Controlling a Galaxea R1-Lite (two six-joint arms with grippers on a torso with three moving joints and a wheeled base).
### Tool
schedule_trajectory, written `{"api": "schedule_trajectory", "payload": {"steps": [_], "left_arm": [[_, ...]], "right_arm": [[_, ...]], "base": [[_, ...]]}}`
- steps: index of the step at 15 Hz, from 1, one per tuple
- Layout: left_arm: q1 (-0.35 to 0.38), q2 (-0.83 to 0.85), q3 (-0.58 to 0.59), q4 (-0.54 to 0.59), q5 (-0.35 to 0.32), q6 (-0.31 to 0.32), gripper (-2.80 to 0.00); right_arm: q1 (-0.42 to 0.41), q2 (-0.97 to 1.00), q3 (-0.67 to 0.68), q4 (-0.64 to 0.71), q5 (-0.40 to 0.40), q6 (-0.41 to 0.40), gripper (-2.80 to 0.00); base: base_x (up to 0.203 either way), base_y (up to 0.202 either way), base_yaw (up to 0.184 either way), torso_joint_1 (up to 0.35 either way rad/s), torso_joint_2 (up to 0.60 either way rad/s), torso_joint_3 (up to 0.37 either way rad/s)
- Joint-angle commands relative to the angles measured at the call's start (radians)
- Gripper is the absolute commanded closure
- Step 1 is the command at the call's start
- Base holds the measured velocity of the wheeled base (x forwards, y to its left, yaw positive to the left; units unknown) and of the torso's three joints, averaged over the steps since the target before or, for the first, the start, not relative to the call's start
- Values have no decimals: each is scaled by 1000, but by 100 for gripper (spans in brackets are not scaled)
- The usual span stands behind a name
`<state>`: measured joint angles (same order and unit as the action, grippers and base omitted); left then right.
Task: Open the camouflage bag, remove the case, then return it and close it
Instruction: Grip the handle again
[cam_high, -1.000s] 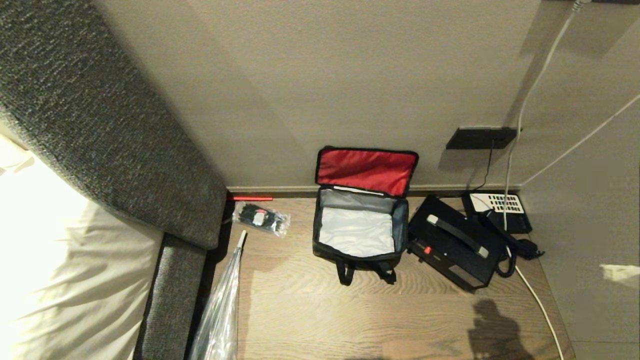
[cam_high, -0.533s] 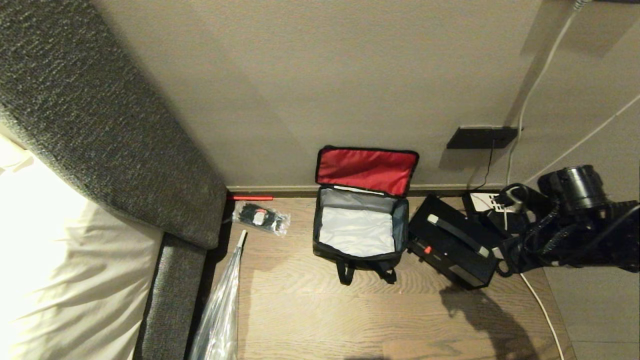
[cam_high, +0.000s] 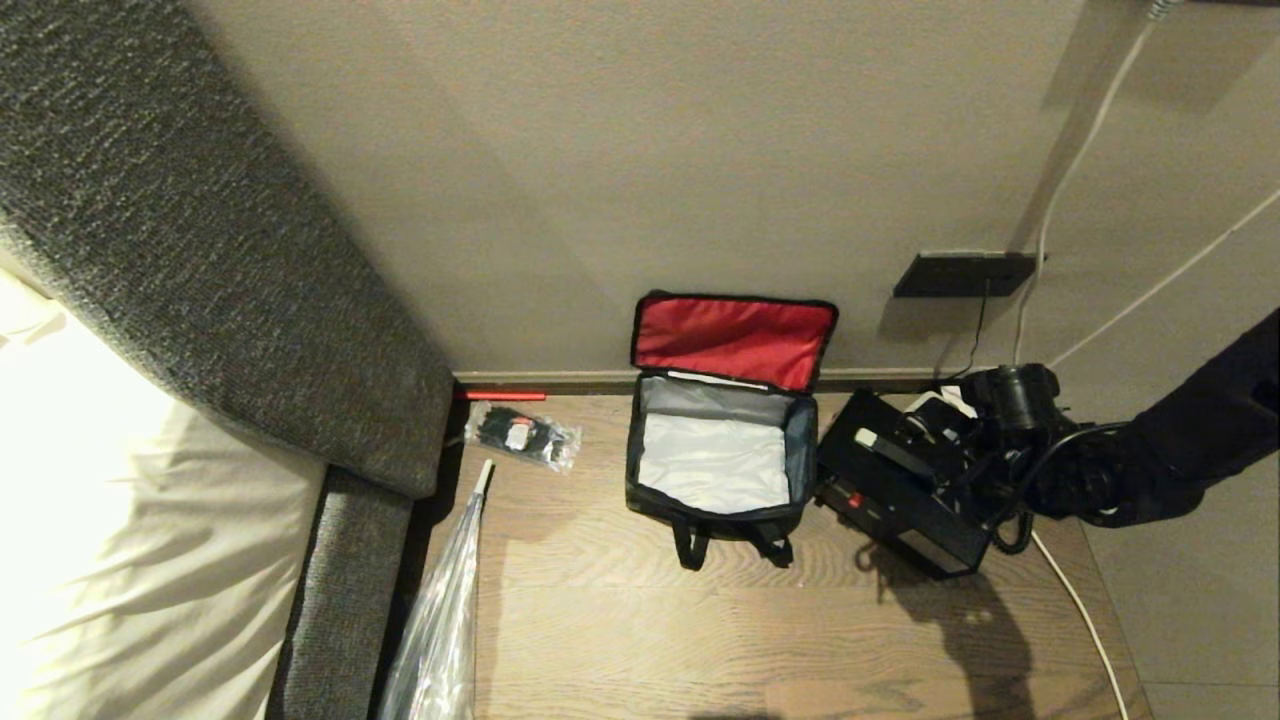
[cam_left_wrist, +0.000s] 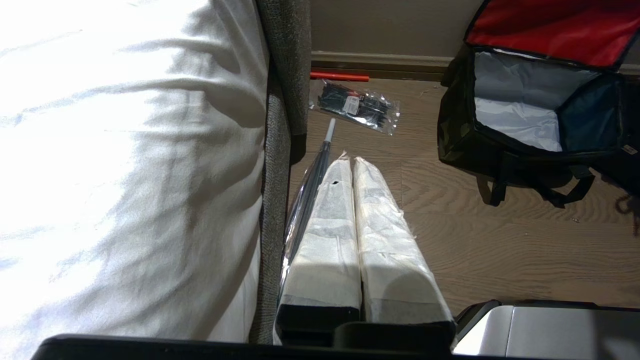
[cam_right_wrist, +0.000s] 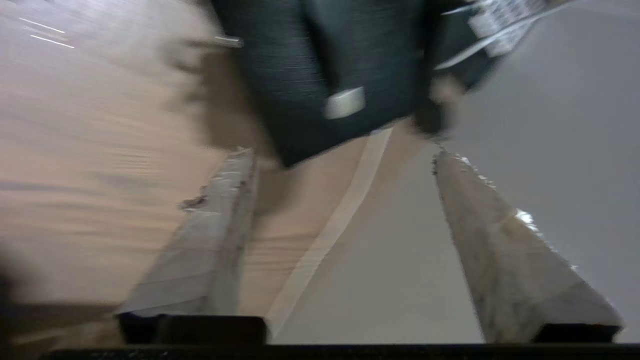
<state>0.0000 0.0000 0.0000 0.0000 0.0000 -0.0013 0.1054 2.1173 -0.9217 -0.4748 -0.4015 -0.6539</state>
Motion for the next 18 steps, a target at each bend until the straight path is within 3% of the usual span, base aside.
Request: {"api": "schedule_trajectory", "payload": {"steps": [1,3,7,13,18], "left_arm": [[0,0,0,0,0,0,0],[0,0,0,0,0,0,0],[0,0,0,0,0,0,0],[0,0,0,0,0,0,0],[0,0,0,0,0,0,0]], "right_arm": [[-5,109,-3,-138,-161,-180,-280],[6,184,2,-303,-281,-302,-280],[79,334,-20,-448,-431,-316,-280],[105,472,-156,-466,-464,-185,-280],[85,554,-293,-466,-479,-178,-280]], "base": [[0,0,0,0,0,0],[0,0,0,0,0,0],[0,0,0,0,0,0],[0,0,0,0,0,0],[0,0,0,0,0,0]]}}
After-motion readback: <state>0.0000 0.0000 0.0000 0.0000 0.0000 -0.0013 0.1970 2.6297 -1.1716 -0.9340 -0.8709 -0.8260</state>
